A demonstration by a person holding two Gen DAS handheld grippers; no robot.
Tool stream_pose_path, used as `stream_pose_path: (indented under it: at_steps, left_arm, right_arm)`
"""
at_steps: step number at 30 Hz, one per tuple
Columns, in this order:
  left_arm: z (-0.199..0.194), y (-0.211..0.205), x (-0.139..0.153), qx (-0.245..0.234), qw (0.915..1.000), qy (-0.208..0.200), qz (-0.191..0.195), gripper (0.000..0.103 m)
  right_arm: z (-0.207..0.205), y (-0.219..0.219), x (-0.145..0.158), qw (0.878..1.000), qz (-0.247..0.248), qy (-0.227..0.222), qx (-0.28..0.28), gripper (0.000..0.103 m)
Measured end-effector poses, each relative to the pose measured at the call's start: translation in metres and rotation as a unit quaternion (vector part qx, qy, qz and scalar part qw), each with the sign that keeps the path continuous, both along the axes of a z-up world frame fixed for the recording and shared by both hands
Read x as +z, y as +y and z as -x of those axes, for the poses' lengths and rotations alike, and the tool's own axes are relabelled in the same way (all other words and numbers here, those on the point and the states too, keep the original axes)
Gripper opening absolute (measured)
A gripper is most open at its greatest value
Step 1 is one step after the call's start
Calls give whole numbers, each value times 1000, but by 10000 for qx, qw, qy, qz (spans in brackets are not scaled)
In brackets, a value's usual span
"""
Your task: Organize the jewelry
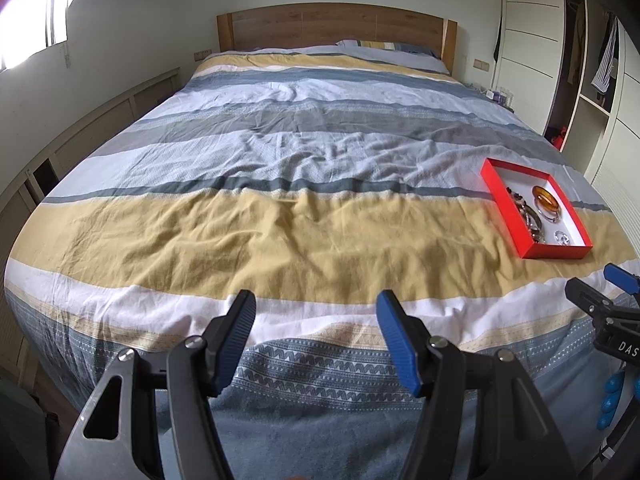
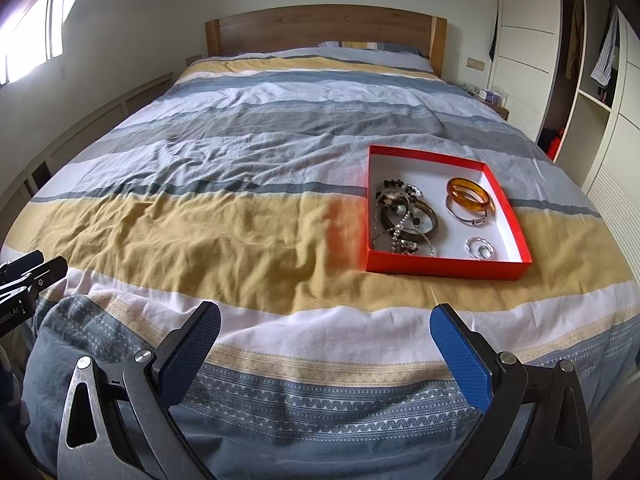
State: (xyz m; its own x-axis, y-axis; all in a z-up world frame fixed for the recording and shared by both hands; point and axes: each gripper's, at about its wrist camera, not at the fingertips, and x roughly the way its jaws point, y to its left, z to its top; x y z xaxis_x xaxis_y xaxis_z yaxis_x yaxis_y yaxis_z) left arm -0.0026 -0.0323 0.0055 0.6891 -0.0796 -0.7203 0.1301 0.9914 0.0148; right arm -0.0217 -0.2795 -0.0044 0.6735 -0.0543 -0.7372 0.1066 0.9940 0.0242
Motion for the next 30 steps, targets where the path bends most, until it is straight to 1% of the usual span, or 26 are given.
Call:
stream_pose_path:
  at_steps: [14, 25, 30]
  left_arm:
    - [-3, -2, -15, -188, 9996, 162, 120, 61]
    - [-3, -9, -19, -402, 9988, 173, 200, 61]
    - [-3, -9, -20, -393, 9989, 162, 183, 61]
  right_arm:
    - [7, -7, -10, 9997, 97, 163, -172, 102]
    - [10, -11, -11, 9992, 188, 230, -284, 102]
    - [10, -10, -14, 9989, 214, 280, -312, 102]
